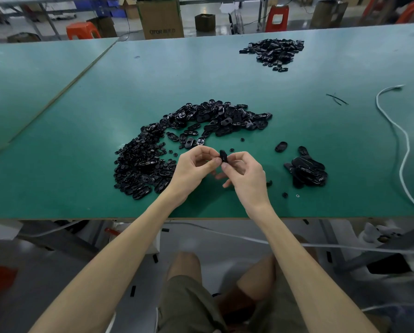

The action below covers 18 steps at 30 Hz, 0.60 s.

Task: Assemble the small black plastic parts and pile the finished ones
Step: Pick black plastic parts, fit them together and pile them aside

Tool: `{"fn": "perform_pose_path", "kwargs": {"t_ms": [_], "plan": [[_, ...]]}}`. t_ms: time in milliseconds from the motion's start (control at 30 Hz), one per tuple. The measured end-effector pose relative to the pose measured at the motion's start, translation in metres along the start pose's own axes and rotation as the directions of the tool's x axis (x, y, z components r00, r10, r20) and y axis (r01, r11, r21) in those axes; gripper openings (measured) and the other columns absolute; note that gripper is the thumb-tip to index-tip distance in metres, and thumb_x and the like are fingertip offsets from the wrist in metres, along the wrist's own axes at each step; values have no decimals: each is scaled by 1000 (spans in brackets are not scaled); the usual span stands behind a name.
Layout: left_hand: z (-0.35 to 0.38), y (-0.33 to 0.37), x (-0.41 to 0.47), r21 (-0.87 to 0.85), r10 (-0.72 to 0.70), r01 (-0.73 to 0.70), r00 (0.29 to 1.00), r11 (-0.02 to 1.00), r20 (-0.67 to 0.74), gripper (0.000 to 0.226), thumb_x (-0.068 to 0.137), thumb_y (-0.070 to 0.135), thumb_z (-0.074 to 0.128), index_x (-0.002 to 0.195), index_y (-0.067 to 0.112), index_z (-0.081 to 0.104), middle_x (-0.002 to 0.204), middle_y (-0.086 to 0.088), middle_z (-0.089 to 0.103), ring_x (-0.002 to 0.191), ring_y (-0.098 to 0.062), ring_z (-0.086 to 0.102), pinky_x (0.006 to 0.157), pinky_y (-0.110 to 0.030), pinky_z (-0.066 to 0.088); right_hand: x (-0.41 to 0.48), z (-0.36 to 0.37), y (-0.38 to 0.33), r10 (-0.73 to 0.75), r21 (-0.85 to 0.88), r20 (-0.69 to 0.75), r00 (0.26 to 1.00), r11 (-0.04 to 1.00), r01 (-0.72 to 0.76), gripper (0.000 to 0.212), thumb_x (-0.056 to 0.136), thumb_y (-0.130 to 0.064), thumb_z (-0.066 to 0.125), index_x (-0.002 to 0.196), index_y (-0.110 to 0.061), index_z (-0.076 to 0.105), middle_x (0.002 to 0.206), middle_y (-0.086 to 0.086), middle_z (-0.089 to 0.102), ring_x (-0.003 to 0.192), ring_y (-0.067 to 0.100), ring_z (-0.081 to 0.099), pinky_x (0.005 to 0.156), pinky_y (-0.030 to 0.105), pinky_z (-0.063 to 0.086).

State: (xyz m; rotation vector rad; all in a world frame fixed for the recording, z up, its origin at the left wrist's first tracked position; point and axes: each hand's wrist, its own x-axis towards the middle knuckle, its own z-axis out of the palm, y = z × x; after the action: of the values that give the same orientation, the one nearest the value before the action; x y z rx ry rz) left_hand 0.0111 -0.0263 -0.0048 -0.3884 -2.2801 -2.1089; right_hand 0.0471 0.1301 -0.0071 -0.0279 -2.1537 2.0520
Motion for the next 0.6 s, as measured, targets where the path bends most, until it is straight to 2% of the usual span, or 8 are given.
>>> {"fn": "perform_pose_path", "kwargs": {"t_ms": [133,233,333,433,600], "plan": [[0,0,0,5,6,-6,1000,1000,11,8,92,6,74,98,9,70,82,4,72,68,-12,66,63,-14,49,0,0,0,-16,-66,-12,1000,998,15,16,94,-9,74,93,-22,64,92,-3,72,80,16,74,59,22,55],[-1,0,-1,30,17,-18,1000,999,15,7,94,8,73,100,7,71,85,1,73,69,-12,66,64,-14,48,0,1,-1,-17,-56,-24,1000,998,15,11,96,-25,73,93,-18,66,82,-2,73,67,10,70,55,18,52],[-2,-1,-1,29,7,-8,1000,1000,15,6,94,9,74,99,7,72,86,1,74,69,-9,66,65,-14,48,-1,2,-2,9,-52,-32,999,999,-11,20,101,-36,65,94,-17,68,75,-1,76,59,15,72,59,26,56],[-1,-1,-1,46,1,-2,999,999,35,5,93,10,74,98,8,73,86,1,74,70,-9,65,66,-14,48,0,2,1,20,-26,-57,998,999,-21,11,104,-24,62,97,-16,64,78,-4,77,63,26,75,62,42,61],[-1,0,-1,30,-3,3,1000,1000,5,4,93,9,74,96,9,72,84,1,72,69,-11,65,64,-14,48,2,2,3,42,-3,-57,997,999,-43,5,104,-12,57,104,-16,56,82,-5,79,66,26,77,63,44,62]]}}
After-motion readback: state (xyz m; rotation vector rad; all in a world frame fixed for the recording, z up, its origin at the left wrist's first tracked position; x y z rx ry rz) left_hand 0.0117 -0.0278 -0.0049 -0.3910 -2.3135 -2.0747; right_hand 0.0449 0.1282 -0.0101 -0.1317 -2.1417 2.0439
